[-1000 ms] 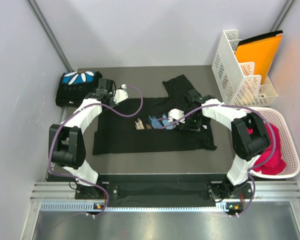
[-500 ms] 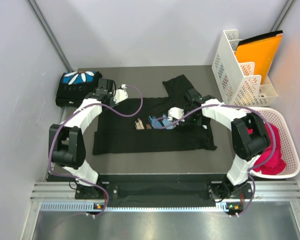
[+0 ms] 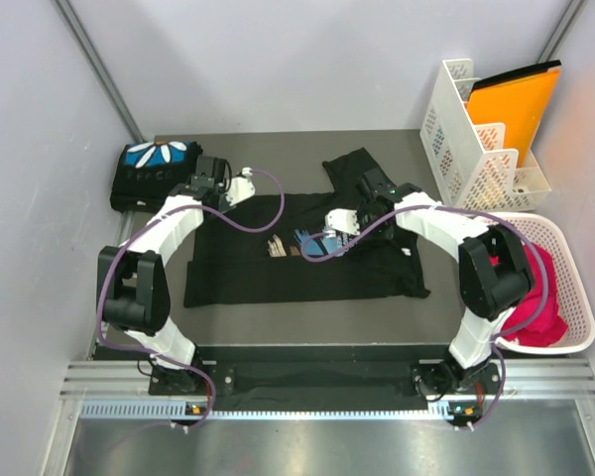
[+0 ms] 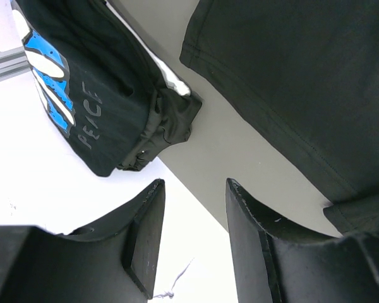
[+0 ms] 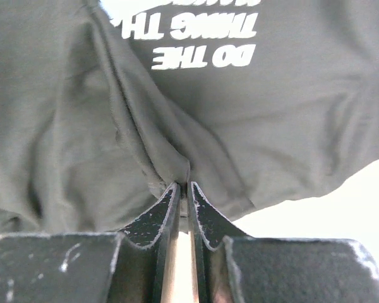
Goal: Fold and stack the t-shirts
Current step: Fold the tshirt
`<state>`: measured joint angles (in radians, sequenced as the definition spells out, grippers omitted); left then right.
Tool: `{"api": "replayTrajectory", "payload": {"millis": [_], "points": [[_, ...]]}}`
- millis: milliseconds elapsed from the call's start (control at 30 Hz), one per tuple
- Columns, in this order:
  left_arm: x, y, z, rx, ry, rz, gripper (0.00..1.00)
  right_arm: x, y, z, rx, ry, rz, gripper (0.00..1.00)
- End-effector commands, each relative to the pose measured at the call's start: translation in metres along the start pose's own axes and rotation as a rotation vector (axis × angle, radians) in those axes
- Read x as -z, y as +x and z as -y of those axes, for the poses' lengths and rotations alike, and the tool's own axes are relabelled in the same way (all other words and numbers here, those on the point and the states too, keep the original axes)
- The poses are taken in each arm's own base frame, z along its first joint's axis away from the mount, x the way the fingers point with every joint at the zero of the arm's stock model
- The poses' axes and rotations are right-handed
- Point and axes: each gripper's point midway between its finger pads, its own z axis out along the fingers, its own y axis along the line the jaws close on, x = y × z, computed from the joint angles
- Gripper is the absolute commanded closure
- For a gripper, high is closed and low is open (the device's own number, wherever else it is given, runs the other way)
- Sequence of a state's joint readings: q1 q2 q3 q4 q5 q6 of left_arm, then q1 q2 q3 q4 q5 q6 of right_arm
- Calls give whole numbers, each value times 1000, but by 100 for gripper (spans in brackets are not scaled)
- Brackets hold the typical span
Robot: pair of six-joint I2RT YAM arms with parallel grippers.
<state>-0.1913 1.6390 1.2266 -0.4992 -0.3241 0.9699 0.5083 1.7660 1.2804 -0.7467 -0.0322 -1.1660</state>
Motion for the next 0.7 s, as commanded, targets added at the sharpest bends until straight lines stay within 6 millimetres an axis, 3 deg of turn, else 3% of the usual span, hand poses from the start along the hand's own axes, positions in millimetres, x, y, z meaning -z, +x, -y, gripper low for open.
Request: {"api": "replayTrajectory", "payload": {"millis": [0,367,667], "points": [[3,-5,-8,25,-41,14,52,15,-18,28,61,77,22,91],[-1,-7,-8,21,-36,13,52,8,-35,39,108,95,35,92],[-6,-12,-7,19,-27,16,52,3,-54,59,131,164,41,96]]}}
